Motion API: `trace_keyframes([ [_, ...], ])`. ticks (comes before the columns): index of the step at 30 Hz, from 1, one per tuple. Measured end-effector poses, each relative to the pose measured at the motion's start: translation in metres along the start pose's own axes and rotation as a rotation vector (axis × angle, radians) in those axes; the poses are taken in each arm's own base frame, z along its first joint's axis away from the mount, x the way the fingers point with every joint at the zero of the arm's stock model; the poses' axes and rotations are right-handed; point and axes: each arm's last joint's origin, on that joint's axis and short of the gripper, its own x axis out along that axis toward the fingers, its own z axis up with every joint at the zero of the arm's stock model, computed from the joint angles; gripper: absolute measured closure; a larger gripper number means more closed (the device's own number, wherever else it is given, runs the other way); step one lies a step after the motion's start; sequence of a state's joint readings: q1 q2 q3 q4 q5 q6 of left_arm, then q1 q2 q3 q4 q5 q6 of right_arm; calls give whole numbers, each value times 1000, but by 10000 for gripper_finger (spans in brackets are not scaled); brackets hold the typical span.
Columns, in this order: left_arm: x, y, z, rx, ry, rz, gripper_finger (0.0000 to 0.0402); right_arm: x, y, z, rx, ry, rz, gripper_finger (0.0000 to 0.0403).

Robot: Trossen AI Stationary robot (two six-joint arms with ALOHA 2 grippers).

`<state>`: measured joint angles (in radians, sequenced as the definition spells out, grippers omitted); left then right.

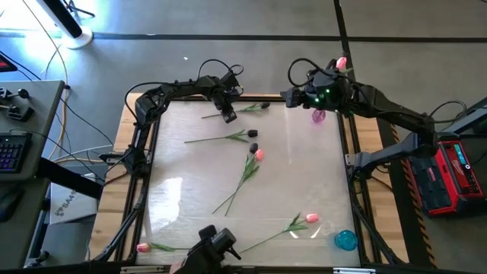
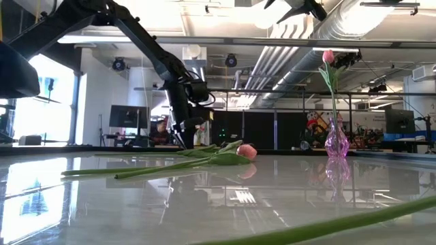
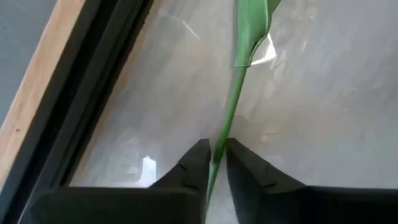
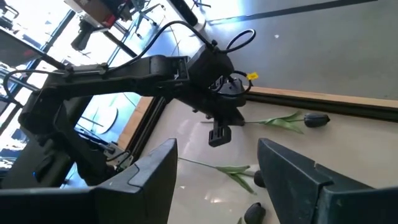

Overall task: Sort flowers into vase by color
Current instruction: Put the top center black flower into the purple vase

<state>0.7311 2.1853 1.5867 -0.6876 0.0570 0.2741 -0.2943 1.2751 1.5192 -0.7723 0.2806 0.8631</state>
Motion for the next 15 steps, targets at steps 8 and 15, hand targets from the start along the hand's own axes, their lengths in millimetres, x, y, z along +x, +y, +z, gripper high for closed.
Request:
trace_keyframes([
  [8, 0, -1, 0, -8, 2, 1, 397, 0, -1, 0, -34, -8, -21, 192],
  [15, -12, -5, 1, -57, -53, -169, 401, 3, -27, -15, -115, 44, -322, 192],
])
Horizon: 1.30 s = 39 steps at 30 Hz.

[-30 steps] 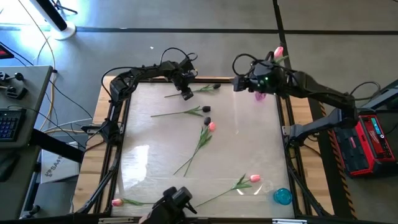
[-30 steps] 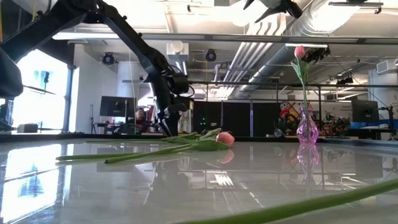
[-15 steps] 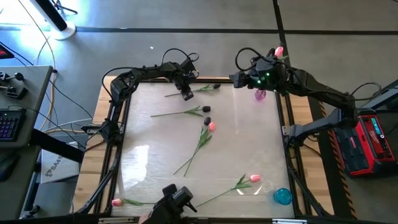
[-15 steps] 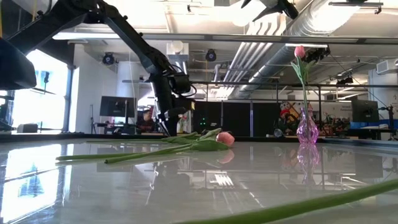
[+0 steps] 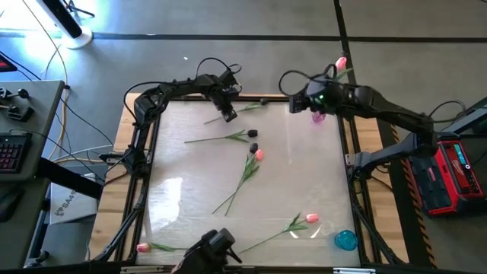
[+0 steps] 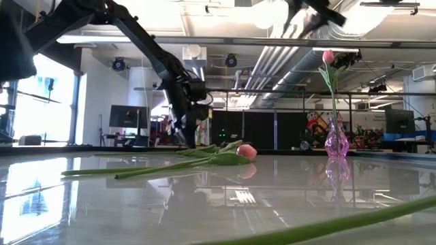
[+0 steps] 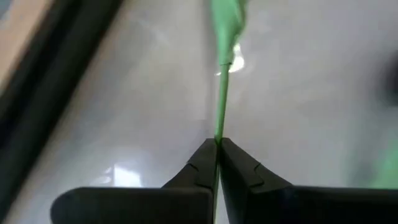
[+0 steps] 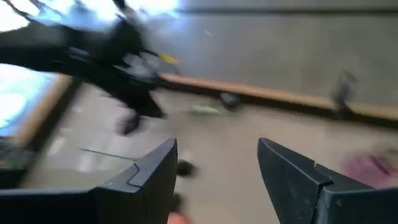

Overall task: Sort flowers into vase by color
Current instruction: Put the top center black flower into the purple vase

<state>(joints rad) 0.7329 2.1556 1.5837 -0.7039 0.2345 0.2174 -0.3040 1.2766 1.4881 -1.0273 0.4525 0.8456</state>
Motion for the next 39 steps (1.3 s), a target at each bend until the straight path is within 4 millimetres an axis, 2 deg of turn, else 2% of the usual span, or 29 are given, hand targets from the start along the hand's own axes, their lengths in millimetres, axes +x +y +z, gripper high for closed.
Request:
trace_keyframes([
  [6, -33, -12, 7, 21, -94, -76, 401, 16, -4, -19, 45, 128, -7, 192],
  [15, -96, -42, 17, 116, -287, -166, 401, 45, 2, -37, 112, 156, 120, 192],
  [20, -130, -63, 23, 172, -432, -253, 401, 52, 11, -34, 164, 72, 237, 192],
  [25, -159, -81, 30, 198, -587, -326, 401, 52, 21, -24, 134, -71, 338, 192],
  [30, -171, -97, 35, 234, -669, -349, 401, 48, 30, -14, 87, -181, 428, 192],
  [35, -169, -110, 38, 222, -670, -384, 401, 44, 34, -6, 29, -276, 482, 192],
  [39, -166, -121, 39, 245, -674, -403, 401, 44, 34, -5, 23, -286, 485, 192],
])
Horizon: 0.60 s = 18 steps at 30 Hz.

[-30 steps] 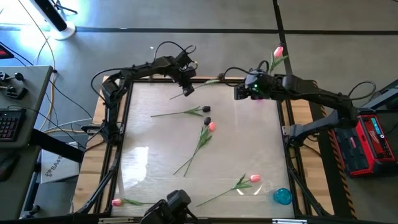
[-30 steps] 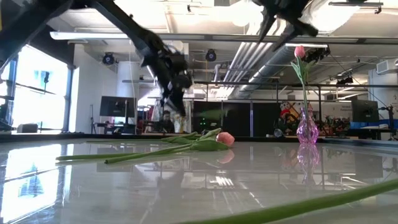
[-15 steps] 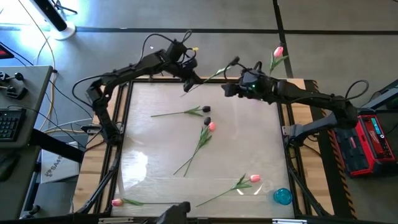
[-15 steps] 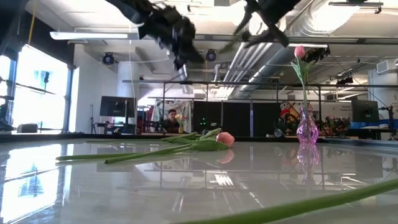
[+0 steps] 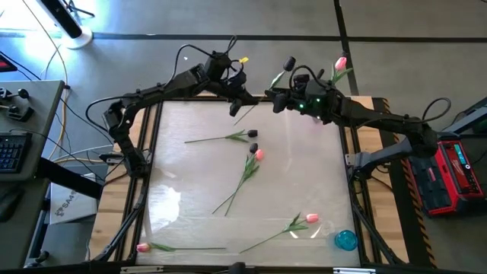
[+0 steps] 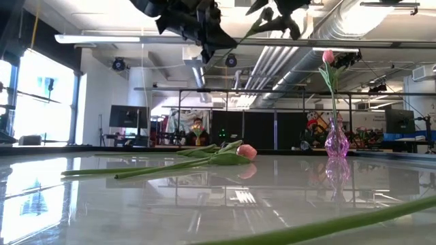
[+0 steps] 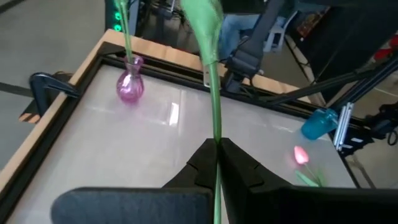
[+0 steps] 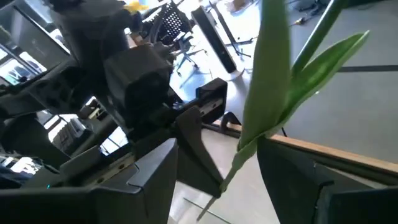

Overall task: Sort flowers into vase by color
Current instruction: Put the top center black flower into the purple vase

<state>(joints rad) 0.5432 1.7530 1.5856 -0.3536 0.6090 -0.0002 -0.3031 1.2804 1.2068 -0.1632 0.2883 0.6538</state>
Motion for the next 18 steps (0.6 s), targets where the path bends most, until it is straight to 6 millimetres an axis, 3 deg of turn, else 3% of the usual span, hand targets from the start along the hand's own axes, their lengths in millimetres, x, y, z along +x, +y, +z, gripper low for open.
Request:
trace_keyframes([
  [5, 6, -10, 2, 22, -15, -27, 401, 0, -2, -2, 14, 23, -17, 217],
  [15, 12, -19, 5, 11, -36, -47, 401, 0, -2, -3, 31, 31, -23, 381],
  [18, 12, -18, 4, -15, -31, -15, 397, 0, -3, -5, 4, 41, -31, 391],
])
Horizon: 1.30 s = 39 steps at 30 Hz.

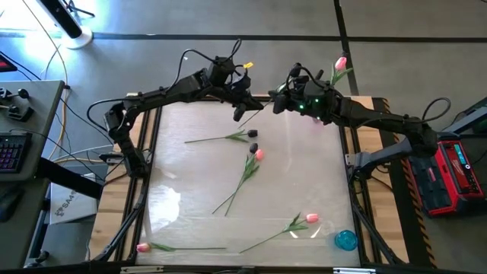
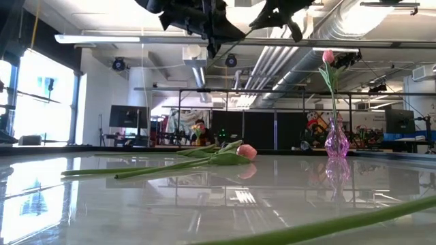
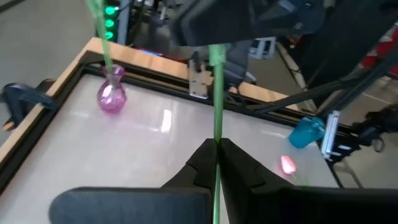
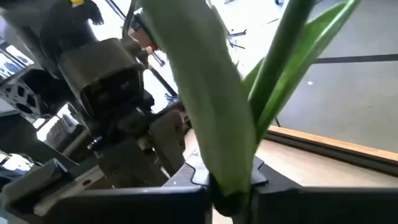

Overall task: Sort flowers into vase by color
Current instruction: Put the top center black flower into the purple vase

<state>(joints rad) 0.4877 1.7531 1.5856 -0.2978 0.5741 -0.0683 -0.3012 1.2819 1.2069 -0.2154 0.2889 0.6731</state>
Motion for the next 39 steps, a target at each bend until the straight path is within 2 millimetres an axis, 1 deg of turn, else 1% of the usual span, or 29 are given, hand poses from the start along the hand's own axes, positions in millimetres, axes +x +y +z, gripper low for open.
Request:
trace_keyframes([
  [2, 0, 1, -1, -8, 7, 26, 389, 0, -3, -3, -12, 23, -32, 389],
  [6, -2, 5, -5, -34, 43, 43, 371, -1, -9, -8, -42, 63, -124, 399],
  [11, -5, 8, -11, -18, 102, 57, 358, -3, -14, -13, -69, 106, -185, 400],
  [22, -12, 17, -9, -14, 84, 63, 357, -10, -21, -29, -104, 203, -328, 402],
  [26, -18, 22, -8, -30, 71, -23, 357, -16, -21, -37, -130, 216, -412, 402],
  [32, -27, 32, -5, -44, 42, -2, 357, -26, -24, -50, -149, 310, -489, 402],
  [36, -33, 33, -4, -63, 42, -11, 357, -32, -31, -52, -175, 354, -550, 403],
  [39, -36, 29, -3, -46, 40, -23, 357, -37, -39, -44, -194, 345, -587, 403],
])
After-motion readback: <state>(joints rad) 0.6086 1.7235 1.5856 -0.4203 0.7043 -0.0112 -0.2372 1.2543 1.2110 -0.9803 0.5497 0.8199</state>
